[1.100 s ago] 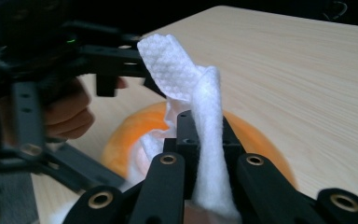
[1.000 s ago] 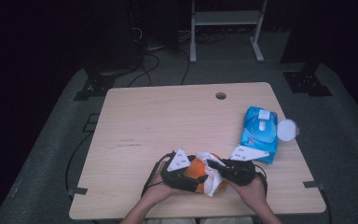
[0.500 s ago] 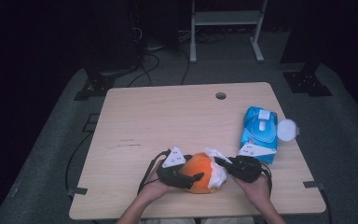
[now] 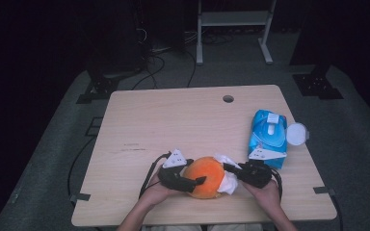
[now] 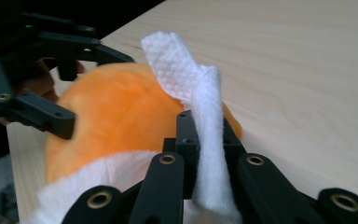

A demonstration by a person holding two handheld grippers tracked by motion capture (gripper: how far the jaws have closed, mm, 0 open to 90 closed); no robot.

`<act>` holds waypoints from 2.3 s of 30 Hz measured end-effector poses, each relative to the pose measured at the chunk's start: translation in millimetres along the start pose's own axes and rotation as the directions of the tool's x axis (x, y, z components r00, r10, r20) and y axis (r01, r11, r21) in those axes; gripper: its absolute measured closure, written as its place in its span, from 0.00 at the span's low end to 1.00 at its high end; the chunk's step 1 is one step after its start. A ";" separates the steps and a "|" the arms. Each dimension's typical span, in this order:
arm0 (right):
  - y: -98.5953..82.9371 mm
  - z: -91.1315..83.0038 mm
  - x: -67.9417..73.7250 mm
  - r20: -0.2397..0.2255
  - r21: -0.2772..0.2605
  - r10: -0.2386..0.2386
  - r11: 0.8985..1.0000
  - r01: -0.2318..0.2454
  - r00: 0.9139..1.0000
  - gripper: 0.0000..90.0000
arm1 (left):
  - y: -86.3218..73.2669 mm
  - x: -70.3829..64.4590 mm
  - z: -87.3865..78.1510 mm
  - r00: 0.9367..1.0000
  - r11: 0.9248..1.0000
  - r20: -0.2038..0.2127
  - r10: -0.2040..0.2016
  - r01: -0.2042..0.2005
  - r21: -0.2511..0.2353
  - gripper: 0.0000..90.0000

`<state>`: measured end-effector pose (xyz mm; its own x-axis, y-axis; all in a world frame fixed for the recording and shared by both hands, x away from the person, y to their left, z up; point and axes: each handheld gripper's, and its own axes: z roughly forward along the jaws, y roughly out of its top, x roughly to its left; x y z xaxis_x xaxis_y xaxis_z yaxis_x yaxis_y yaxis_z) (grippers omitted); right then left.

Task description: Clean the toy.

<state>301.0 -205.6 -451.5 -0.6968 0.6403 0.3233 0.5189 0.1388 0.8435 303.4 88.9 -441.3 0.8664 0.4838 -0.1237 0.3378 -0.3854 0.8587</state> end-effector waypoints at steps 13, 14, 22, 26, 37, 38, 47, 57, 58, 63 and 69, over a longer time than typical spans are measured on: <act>8.2 -3.9 11.0 -0.007 0.011 -0.073 0.997 0.073 0.997 0.93 | 0.5 0.7 -1.2 1.000 1.000 -0.003 -0.013 0.013 -0.005 0.20; 5.7 -4.2 6.0 0.004 0.021 -0.053 0.998 0.053 0.999 0.93 | 0.1 1.4 -1.9 1.000 1.000 -0.003 -0.016 0.016 -0.007 0.19; 18.0 -5.1 33.2 -0.134 -0.035 -0.111 0.994 0.107 0.985 0.92 | -1.6 3.3 4.6 0.998 0.998 0.023 -0.059 0.058 0.005 0.12; 12.0 -2.9 20.2 -0.073 -0.010 -0.083 0.997 0.083 0.994 0.92 | -2.2 4.5 5.3 0.997 0.997 0.035 -0.076 0.075 0.010 0.13; 16.6 -3.3 26.1 -0.058 -0.027 -0.089 0.996 0.088 0.994 0.92 | 8.6 -28.6 8.1 0.966 0.973 -0.140 0.215 -0.225 -0.057 0.26; 13.7 -2.8 20.0 -0.050 -0.021 -0.069 0.997 0.068 0.996 0.92 | 8.1 -26.2 8.8 0.978 0.981 -0.117 0.174 -0.182 -0.062 0.22; 18.7 5.0 42.9 -0.120 -0.024 -0.110 0.994 0.108 0.987 0.92 | 8.0 -22.7 9.9 0.980 0.986 -0.124 0.158 -0.162 -0.028 0.27; 11.0 -5.3 9.1 0.016 -0.009 -0.045 0.999 0.045 0.999 0.92 | 13.0 -18.2 8.1 0.998 0.998 -0.057 0.039 -0.042 -0.047 0.10; 10.3 -3.9 10.1 0.015 -0.005 -0.052 0.999 0.052 0.999 0.92 | 14.7 -15.2 8.6 0.997 0.999 -0.071 -0.010 0.007 -0.031 0.09; 16.1 -0.2 31.0 -0.047 -0.031 -0.089 0.996 0.087 0.995 0.92 | 10.9 -15.8 11.2 0.998 1.000 -0.064 0.019 -0.019 -0.006 0.15; 9.5 1.5 17.5 0.009 -0.018 -0.053 0.998 0.053 0.999 0.92 | 8.7 -23.6 5.9 0.990 0.993 -0.074 0.119 -0.118 0.006 0.28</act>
<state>294.5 -191.9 -438.5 -0.7187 0.6387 0.2748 0.4724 0.1585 0.8670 288.1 69.4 -433.8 0.8707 0.4915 0.0162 0.2352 -0.4451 0.8641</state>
